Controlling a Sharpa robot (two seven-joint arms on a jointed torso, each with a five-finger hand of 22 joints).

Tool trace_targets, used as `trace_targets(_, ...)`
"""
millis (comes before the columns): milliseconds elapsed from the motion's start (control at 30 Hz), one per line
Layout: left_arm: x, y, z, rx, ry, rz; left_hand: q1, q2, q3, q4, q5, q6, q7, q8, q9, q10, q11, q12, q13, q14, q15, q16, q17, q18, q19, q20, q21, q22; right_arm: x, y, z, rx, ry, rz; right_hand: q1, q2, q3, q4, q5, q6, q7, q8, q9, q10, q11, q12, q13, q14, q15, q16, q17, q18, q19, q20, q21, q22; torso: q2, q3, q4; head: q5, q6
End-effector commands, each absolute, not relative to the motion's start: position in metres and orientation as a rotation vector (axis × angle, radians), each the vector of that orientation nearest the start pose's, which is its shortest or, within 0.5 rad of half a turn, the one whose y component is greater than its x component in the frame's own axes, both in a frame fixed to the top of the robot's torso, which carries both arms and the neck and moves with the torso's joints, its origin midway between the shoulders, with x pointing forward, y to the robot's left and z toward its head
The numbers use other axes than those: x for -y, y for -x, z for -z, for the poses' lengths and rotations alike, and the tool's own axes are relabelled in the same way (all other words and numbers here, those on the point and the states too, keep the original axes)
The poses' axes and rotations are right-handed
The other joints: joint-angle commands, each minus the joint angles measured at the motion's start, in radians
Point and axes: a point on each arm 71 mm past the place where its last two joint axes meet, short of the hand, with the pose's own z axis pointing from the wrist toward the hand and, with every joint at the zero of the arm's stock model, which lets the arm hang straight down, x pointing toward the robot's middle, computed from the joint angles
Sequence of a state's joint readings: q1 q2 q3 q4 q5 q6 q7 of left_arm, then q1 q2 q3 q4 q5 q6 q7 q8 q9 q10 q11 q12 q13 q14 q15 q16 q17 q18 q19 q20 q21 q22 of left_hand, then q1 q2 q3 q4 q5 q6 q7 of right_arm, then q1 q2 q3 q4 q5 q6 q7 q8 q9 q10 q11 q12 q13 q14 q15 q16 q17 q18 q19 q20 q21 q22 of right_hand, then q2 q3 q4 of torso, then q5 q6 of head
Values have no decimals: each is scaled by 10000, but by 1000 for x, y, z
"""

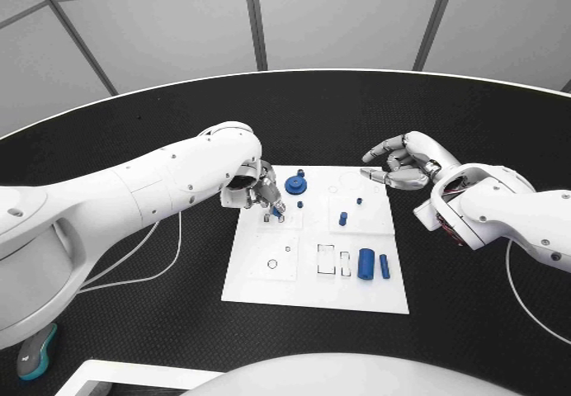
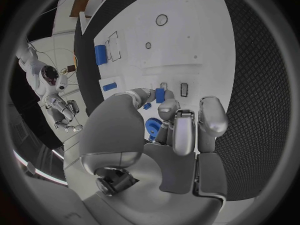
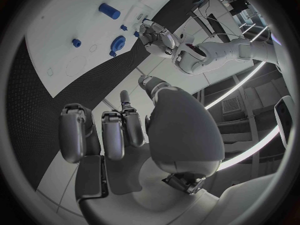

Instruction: Assemble the parts on the task board

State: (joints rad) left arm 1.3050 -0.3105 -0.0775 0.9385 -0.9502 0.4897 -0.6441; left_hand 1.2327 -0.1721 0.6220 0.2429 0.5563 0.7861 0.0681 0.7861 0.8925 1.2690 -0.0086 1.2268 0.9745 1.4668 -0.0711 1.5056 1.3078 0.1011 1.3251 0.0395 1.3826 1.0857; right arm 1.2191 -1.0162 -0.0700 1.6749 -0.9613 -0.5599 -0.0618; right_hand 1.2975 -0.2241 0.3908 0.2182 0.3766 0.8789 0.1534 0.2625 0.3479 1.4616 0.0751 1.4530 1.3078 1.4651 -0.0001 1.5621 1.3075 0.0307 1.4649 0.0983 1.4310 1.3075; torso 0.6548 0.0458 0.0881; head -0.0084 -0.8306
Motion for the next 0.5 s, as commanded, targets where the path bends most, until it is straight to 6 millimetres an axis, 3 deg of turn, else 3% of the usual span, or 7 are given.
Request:
trace_targets(33, -106, -556, 222, -25930, 701, 2202, 65, 35, 1147, -1138, -39, -71, -5, 47, 12, 73, -3, 46, 14, 672, 30, -67, 1309, -42, -69, 16, -51, -13, 254, -460, 168, -15693, -4238, -8083, -79, 25, -12, 75, 40, 52, 27, 50, -14, 48, -53, 3, 1511, 994, -74, -53, 2382, 62, 542, -75, -36, 1497, 5, 8, -4, 4, 8)
trace_targets(500, -99, -556, 224, -25919, 690, 2206, 48, 47, 1140, -1139, -61, -74, -2, 45, 21, 127, 2, 119, 128, 674, 34, -60, 1323, -47, -58, 21, -40, 16, 253, -459, 168, -15697, -4232, -8108, -79, 29, -13, 83, 58, 53, 24, 51, -18, 44, -56, -2, 1507, 993, -77, -56, 2378, 64, 541, -76, -43, 1492, 30, 10, 7, -33, -51)
